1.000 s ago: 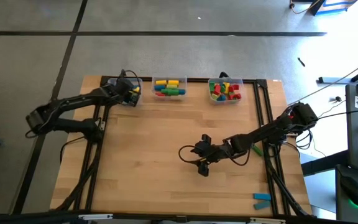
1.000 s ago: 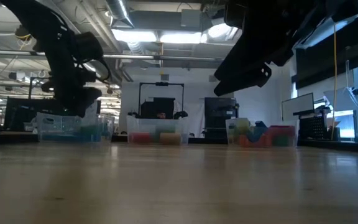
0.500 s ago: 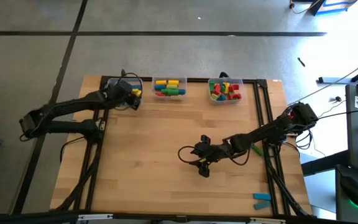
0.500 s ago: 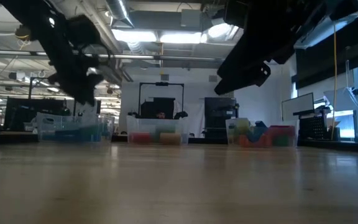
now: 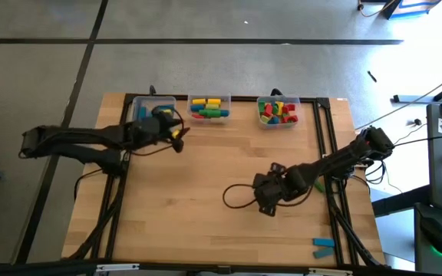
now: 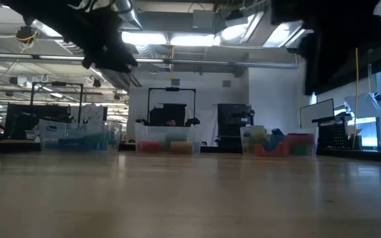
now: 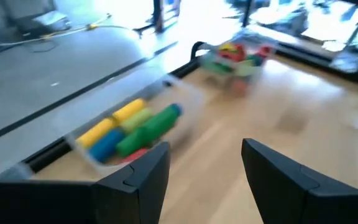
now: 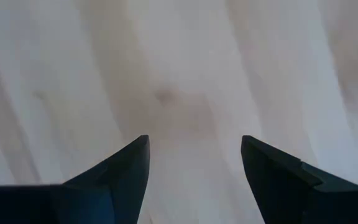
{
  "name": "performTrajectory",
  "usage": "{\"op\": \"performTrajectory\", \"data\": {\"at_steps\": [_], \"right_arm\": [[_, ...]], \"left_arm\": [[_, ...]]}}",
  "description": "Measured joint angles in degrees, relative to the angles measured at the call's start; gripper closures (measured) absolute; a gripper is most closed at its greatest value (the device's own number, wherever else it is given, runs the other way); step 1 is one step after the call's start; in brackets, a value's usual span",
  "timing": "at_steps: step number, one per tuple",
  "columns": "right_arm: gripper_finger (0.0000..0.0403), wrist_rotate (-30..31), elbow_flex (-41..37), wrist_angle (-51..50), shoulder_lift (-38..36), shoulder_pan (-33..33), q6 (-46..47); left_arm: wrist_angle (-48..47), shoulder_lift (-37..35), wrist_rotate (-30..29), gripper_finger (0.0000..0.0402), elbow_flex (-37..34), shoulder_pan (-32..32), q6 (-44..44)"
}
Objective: Sort blocks by size
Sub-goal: Put the green rectangular block into the left transparent bin
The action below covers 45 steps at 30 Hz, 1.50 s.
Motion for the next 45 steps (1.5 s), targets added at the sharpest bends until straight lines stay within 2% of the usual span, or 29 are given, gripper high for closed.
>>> {"op": "performTrajectory", "data": {"at_steps": [7,12,26,36,45], "right_arm": [[0.0155,-3.8,1.1,-22.8,0.0,-1.5,14.4],[0.0155,-8.9,-1.3,-32.5,0.0,-5.8,16.7],[0.0155,-22.1,-16.7,-26.0,0.1,-23.9,7.2],[0.0155,-24.8,-26.1,-22.0,0.1,-30.7,4.4],[0.0185,-24.6,-26.5,-19.4,4.3,-32.5,2.9]], "left_arm": [[9.6,3.9,0.0,0.0205,0.0,-5.1,1.4],[10.2,6.4,-0.1,0.0205,0.0,-6.9,2.0],[10.4,8.6,-0.2,0.0205,0.0,-8.4,5.6],[10.4,8.6,-0.1,0.0205,0.0,-8.3,6.0],[10.4,8.6,-0.1,0.0205,0.0,-8.3,5.9]]}}
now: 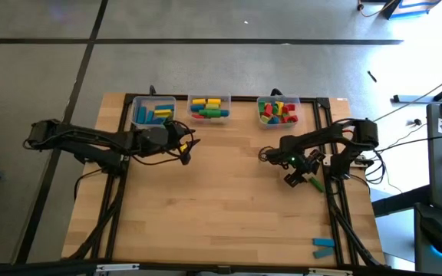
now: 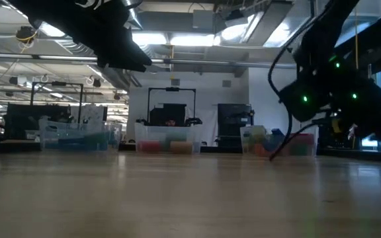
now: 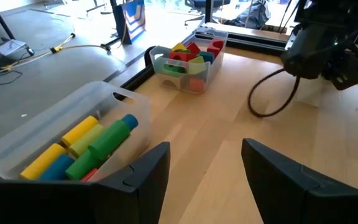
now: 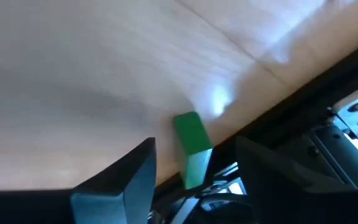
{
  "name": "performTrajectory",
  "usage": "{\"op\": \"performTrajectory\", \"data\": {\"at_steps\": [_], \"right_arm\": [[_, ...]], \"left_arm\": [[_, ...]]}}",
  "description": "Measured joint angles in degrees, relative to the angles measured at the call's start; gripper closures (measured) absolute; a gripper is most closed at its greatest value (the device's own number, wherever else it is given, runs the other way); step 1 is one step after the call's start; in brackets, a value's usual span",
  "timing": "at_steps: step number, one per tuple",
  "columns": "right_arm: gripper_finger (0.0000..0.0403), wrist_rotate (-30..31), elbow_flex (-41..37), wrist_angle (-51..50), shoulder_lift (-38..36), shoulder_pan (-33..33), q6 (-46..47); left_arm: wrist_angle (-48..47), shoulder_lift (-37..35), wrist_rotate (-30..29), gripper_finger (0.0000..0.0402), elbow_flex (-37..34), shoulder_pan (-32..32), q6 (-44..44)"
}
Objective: Sort blocks by size
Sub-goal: Put the green rectangular block into the left transparent bin
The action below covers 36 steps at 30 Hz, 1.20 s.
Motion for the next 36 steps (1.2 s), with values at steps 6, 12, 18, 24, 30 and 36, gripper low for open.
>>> {"op": "performTrajectory", "data": {"at_steps": [6,12,18,24,30,36], "right_arm": [[0.0207,-1.4,-2.1,0.4,5.3,-0.3,-0.2],[0.0231,-5.1,-3.2,1.8,8.1,-0.3,-4.4],[0.0307,-5.2,-3.2,3.5,8.2,-0.3,-6.3],[0.0348,-4.4,-2.7,3.0,8.2,-0.2,-9.8],[0.0346,0.0,2.5,0.3,7.1,0.5,-10.4],[0.0346,5.3,10.3,2.1,2.3,5.1,-10.4]], "left_arm": [[-0.1,0.0,0.0,0.0205,0.0,0.0,-0.1],[-0.1,0.0,0.0,0.0205,0.0,0.0,-0.1],[0.0,0.0,0.0,0.0205,0.0,0.0,-0.1],[0.0,0.0,0.0,0.0205,0.0,0.0,-0.2],[-0.2,0.0,0.0,0.0205,0.0,0.0,0.3],[0.0,0.0,0.1,0.0205,0.0,-1.3,0.9]]}}
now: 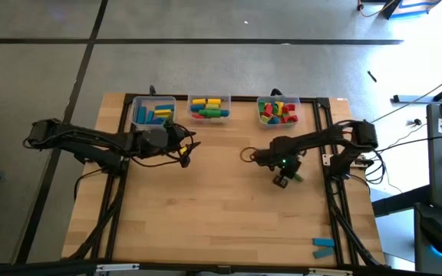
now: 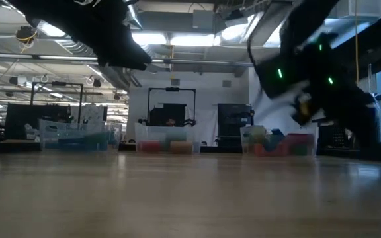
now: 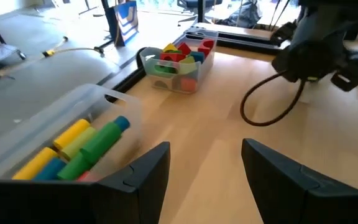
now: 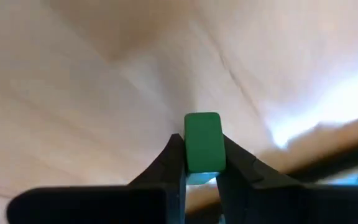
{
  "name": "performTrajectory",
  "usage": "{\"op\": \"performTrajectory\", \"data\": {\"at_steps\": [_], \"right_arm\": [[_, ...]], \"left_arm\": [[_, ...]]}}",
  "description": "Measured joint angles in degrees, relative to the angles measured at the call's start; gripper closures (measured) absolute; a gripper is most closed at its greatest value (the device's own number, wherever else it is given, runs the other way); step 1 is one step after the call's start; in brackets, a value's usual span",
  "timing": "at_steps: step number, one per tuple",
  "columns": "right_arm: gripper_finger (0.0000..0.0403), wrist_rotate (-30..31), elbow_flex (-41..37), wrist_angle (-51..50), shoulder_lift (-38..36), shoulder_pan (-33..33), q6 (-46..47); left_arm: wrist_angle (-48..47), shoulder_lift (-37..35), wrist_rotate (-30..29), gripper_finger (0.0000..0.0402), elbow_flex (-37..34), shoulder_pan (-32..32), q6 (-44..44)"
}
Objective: Sort blocks by size
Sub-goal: Put the green rectangular block into the left transparent bin
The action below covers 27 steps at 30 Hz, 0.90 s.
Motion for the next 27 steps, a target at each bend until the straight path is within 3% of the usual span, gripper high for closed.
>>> {"op": "performTrajectory", "data": {"at_steps": [5,11,17,27], "right_arm": [[0.0344,7.2,4.2,7.9,-5.6,5.3,1.8],[0.034,16.7,5.5,25.5,-9.5,12.5,1.4],[0.0341,24.0,6.4,42.8,-9.5,17.7,-5.7],[0.0343,31.1,6.9,66.2,-9.1,21.1,-20.0]], "left_arm": [[0.3,0.0,0.3,0.0205,0.0,-0.4,-0.4],[2.9,0.6,10.4,0.0205,-0.1,-2.5,3.4],[10.8,5.5,17.1,0.0205,-0.1,-5.4,8.4],[23.7,16.9,18.3,0.0205,0.7,-8.3,14.6]]}}
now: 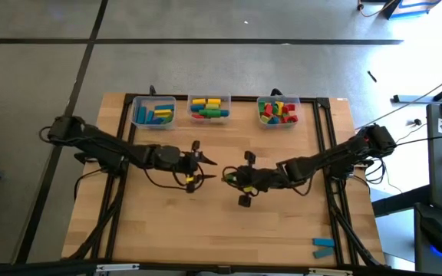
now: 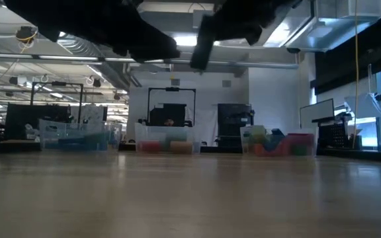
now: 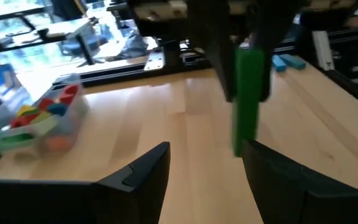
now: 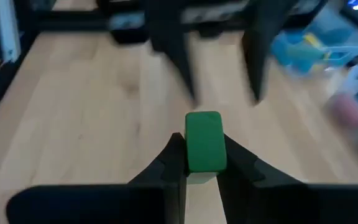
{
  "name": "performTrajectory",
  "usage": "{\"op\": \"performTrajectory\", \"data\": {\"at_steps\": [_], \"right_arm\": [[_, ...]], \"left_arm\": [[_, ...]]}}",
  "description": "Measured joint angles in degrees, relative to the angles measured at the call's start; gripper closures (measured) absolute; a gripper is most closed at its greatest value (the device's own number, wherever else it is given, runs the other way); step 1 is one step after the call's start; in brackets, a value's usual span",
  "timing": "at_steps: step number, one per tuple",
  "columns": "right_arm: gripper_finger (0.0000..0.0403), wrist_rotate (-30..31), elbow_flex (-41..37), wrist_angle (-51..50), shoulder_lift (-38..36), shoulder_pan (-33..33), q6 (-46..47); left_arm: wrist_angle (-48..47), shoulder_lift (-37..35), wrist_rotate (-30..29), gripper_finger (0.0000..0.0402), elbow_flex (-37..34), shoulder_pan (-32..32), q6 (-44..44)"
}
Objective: Sort blocks by size
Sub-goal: Put the green rectangular block into the left transparent bin
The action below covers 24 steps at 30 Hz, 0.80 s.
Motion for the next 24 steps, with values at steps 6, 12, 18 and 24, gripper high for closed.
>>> {"op": "performTrajectory", "data": {"at_steps": [6,12,18,24], "right_arm": [[0.034,3.6,0.0,5.0,0.0,-0.3,-4.8],[0.0341,3.4,0.0,8.5,0.1,-0.1,-7.2],[0.0338,2.5,0.0,9.2,1.2,-0.1,-7.2],[0.0337,2.1,0.0,9.5,1.6,-0.2,-6.7]], "left_arm": [[0.4,4.4,4.7,0.0205,3.7,-0.2,-0.2],[0.3,8.1,4.5,0.0206,6.4,-0.2,-0.9],[0.3,7.8,4.5,0.0247,7.0,-0.2,-2.5],[0.1,7.7,4.5,0.0344,7.0,-0.2,-0.8]]}}
